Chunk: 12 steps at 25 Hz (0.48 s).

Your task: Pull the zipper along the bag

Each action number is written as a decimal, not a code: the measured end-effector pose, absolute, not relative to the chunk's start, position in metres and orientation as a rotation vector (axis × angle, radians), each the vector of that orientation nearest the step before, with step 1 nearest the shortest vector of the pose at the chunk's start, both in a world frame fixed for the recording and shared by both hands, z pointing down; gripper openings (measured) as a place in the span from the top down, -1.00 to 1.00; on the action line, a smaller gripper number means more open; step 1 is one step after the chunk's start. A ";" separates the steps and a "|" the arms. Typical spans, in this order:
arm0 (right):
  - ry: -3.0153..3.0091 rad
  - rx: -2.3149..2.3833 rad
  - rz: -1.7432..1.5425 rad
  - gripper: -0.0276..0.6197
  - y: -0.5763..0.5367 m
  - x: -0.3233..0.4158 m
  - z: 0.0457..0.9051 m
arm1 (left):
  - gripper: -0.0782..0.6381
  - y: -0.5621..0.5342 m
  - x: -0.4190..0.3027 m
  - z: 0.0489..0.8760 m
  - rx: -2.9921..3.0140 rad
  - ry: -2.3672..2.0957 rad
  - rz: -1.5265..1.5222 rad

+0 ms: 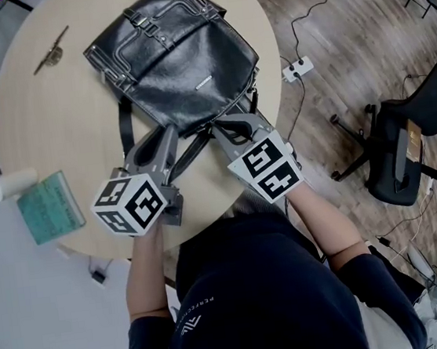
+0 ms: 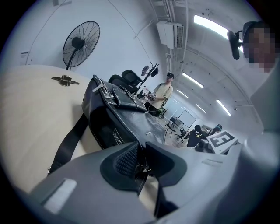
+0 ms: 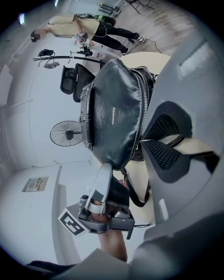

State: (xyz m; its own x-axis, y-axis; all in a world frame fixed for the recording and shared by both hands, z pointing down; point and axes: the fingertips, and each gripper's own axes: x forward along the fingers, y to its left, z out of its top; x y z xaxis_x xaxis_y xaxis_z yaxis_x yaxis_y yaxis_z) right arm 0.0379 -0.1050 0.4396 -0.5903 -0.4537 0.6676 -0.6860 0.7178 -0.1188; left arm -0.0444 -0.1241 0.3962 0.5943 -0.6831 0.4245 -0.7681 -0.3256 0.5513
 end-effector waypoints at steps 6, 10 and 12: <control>-2.282 0.891 0.485 0.87 -0.106 0.047 0.438 | 0.59 -0.124 -0.046 0.397 2.085 -1.150 0.156; -2.263 0.919 0.471 0.87 -0.109 0.058 0.438 | 0.60 -0.125 -0.045 0.397 2.086 -1.151 0.161; -2.254 0.935 0.477 0.87 -0.111 0.065 0.439 | 0.60 -0.125 -0.045 0.397 2.087 -1.150 0.163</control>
